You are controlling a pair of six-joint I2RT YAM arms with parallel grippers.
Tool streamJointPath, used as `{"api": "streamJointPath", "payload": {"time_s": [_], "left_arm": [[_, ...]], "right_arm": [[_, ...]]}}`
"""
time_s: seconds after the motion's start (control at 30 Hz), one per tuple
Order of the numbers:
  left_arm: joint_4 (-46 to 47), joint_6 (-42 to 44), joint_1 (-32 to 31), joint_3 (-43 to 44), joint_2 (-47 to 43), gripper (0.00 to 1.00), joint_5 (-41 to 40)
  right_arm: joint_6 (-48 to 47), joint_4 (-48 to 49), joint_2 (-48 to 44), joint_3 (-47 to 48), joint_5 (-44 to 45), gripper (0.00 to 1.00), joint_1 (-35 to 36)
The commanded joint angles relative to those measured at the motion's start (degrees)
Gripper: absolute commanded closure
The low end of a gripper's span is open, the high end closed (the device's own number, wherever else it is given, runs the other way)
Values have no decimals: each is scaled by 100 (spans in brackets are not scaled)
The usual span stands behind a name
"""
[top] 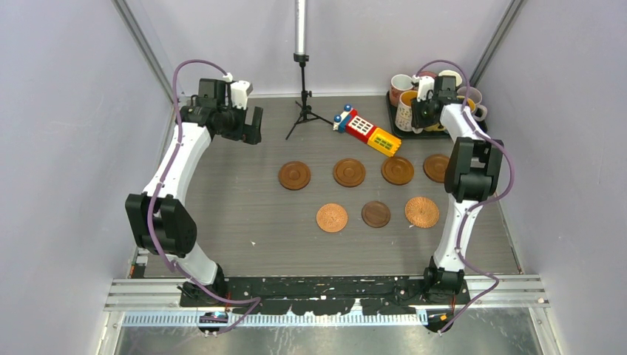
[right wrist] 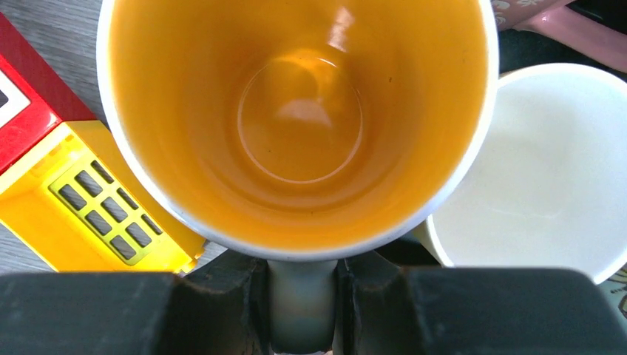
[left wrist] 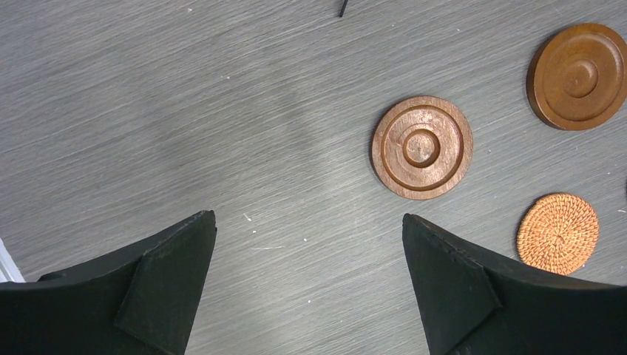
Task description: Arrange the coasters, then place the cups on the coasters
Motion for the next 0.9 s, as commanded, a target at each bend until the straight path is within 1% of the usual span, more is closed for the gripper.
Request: {"api": "streamJointPath", "payload": {"time_s": [0.0,0.1,0.3,0.43,0.57,0.67,0.8,0.87], "left_arm": [[110,-82,33,148,-46,0,123],[125,-115,32,154,-43,0,120],[99,-153,33,151,-72,0,83],[98,-271,43,145,-92,0,60],[154,-438,93,83,-125,0,17],[206,-668,185,12,-159,0,-16],[236,-845,391,-90,-235,0,-7],[224,-885,521,-143,-264,0,44]], "right_arm": [[163,1069,-889,-99,-194,100,-108],[215,1541,-1096,-442,-318,100,-148],[414,1970,-1568,-873,-729,100,-176],[609,2034,-1905,-1063,-1051,100,-167],[780,1804,-2186,-1077,-1271,100,-84],[773,1615,-2411,-1142,-1259,100,111],[793,1309,-2740,-1296,-894,100,573],[835,1256,-2968,-1525,-740,100,992]]}}
